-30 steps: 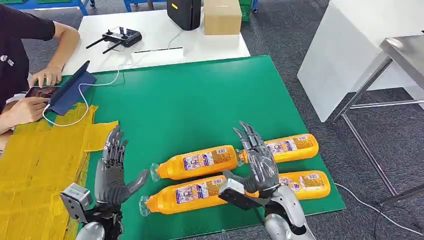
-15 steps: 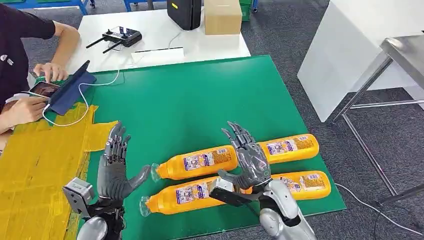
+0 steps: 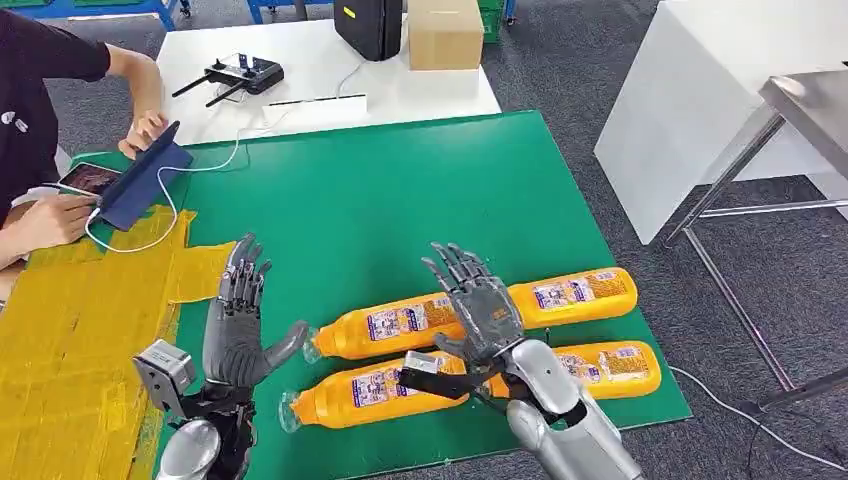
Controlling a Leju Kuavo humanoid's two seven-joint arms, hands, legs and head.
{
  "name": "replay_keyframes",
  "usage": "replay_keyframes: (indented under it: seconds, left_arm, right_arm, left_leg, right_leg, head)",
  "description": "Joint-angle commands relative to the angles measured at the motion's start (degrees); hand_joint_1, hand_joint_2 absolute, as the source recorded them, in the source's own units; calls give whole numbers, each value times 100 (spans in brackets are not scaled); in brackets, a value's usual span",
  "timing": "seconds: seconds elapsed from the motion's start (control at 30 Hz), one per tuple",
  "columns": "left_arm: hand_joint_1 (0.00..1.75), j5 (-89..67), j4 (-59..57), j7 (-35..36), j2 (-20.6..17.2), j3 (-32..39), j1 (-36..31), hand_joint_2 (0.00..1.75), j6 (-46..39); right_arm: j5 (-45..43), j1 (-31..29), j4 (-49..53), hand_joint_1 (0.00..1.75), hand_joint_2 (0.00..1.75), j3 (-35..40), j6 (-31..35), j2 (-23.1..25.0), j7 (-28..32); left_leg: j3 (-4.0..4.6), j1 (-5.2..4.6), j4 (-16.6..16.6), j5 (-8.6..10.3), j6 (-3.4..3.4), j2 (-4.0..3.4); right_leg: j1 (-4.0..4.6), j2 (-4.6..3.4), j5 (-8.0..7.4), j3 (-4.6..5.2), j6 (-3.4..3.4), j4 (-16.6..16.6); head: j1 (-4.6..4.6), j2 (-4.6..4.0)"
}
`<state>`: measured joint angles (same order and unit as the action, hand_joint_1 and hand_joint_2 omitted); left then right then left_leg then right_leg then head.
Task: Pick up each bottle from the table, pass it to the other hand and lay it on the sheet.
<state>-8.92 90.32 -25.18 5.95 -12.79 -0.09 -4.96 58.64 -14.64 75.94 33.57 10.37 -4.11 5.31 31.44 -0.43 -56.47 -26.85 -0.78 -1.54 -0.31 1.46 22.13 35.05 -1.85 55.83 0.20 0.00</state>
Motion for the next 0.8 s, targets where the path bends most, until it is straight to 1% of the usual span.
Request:
replay_keyframes:
  seconds: [0.03, 0.07, 0.13, 0.17, 0.2, 0.3, 0.37, 0.5, 0.53, 0.57, 0.67, 0.8]
  left_arm:
    - [0, 254, -1029, -4, 94, -345, -758, 175, 150]
    - [0, 269, -1050, -17, 99, -359, -778, 175, 130]
    - [0, 269, -1053, -18, 108, -370, -775, 175, 130]
    - [0, 269, -1055, -18, 95, -364, -766, 175, 130]
    - [0, 269, -1055, -18, 95, -364, -766, 175, 130]
    - [0, 269, -1055, -18, 95, -364, -766, 175, 130]
    - [0, 271, -1018, -18, 71, -371, -745, 175, 128]
    - [0, 280, -1009, -18, 59, -386, -747, 175, 122]
    - [0, 280, -1014, -18, 59, -387, -747, 175, 123]
    - [0, 280, -1018, -19, 60, -389, -746, 175, 123]
    - [0, 275, -1071, -22, 67, -411, -761, 175, 125]
    - [0, 281, -1225, -22, 68, -453, -851, 175, 132]
  right_arm:
    - [-254, -1713, -3543, 0, 175, 809, -316, 717, 92]
    - [-274, -1791, -3722, 0, 175, 811, -246, 778, 136]
    - [-274, -1814, -3737, 0, 175, 813, -252, 789, 136]
    - [-275, -1816, -3742, 0, 175, 811, -248, 785, 138]
    - [-275, -1816, -3742, 0, 175, 811, -248, 785, 138]
    - [-275, -1816, -3742, 0, 175, 811, -248, 785, 138]
    - [-284, -1803, -3731, 0, 175, 828, -242, 770, 148]
    - [-267, -1828, -3735, 0, 175, 867, -213, 778, 133]
    - [-270, -1850, -3729, 0, 175, 870, -222, 804, 135]
    - [-270, -1863, -3726, 0, 175, 870, -224, 811, 135]
    - [-263, -1947, -3767, 0, 175, 912, -274, 867, 130]
    - [-594, -2063, -3922, 0, 175, 907, -656, 941, 354]
  left_leg:
    - [-23, 7, 8, 0, 5, -6]
    - [-35, 13, 9, -5, 9, -10]
    - [-20, 4, 7, 0, 4, -3]
    - [-44, 15, 8, -9, 11, 0]
    - [-19, 4, 5, 0, 4, 5]
    - [-34, 10, 4, -7, 7, 11]
    - [-15, 4, 3, -1, 3, 7]
    - [-31, 12, 0, -9, 8, 16]
    - [-15, 5, 2, -1, 4, 15]
    - [-23, 9, 0, -6, 7, 13]
    - [-23, 10, -2, -8, 9, 10]
    - [-22, 9, -1, -6, 9, 14]
  right_leg:
    - [5, -20, -3, -21, 3, -11]
    - [10, -33, -3, -32, 6, -14]
    - [3, -15, -1, -18, 2, -6]
    - [11, -29, 4, -42, 6, -12]
    - [2, -9, 2, -17, 2, -3]
    - [8, -13, 7, -34, 2, -6]
    - [3, -7, 3, -14, 0, -2]
    - [9, -12, 9, -34, 3, -4]
    - [3, -3, 4, -17, 2, -3]
    - [6, -10, 7, -24, 4, -2]
    - [6, -16, 7, -24, 4, 0]
    - [6, -10, 7, -23, 4, -1]
  head:
    - [-2, 0]
    - [0, 0]
    - [0, 0]
    - [-2, 0]
    - [-2, 0]
    - [0, 0]
    - [0, 0]
    - [0, 0]
    - [0, 0]
    - [0, 0]
    - [0, 0]
    - [0, 0]
